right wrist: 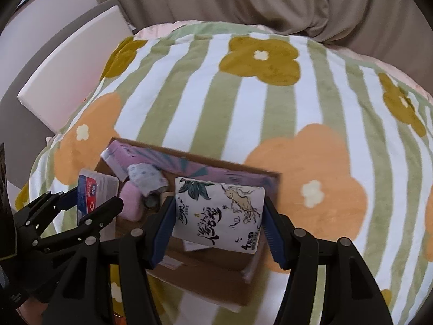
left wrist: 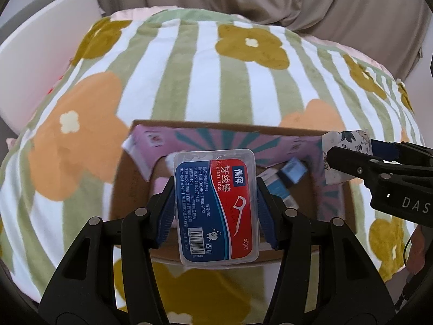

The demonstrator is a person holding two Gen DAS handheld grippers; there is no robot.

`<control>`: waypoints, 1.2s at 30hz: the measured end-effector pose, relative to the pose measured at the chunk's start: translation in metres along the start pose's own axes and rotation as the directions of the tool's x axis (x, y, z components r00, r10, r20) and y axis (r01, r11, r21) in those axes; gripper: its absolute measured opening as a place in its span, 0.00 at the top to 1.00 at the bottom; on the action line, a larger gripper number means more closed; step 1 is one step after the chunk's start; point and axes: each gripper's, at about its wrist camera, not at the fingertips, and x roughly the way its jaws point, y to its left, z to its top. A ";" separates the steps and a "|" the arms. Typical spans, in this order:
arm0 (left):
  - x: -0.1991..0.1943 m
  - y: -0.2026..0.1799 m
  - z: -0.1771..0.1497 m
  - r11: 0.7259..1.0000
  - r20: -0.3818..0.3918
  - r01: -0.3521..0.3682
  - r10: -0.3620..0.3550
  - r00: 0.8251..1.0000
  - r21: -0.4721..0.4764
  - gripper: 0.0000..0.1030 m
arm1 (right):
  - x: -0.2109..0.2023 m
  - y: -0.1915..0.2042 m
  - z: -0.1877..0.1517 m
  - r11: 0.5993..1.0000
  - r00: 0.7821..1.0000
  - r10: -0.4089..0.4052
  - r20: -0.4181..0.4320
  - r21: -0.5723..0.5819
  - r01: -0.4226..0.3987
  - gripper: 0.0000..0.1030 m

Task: Organize objects
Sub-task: 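Carry the floss box and tissue pack with both tools over the cardboard box, then open the left tool dropping the floss box while the right tool releases the tissue pack into the box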

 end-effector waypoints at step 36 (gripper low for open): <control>0.099 0.022 -0.020 0.993 -0.171 0.056 -0.038 0.984 0.105 0.51 | 0.094 0.008 -0.031 0.993 0.977 -0.069 -0.202 0.084 0.088 0.45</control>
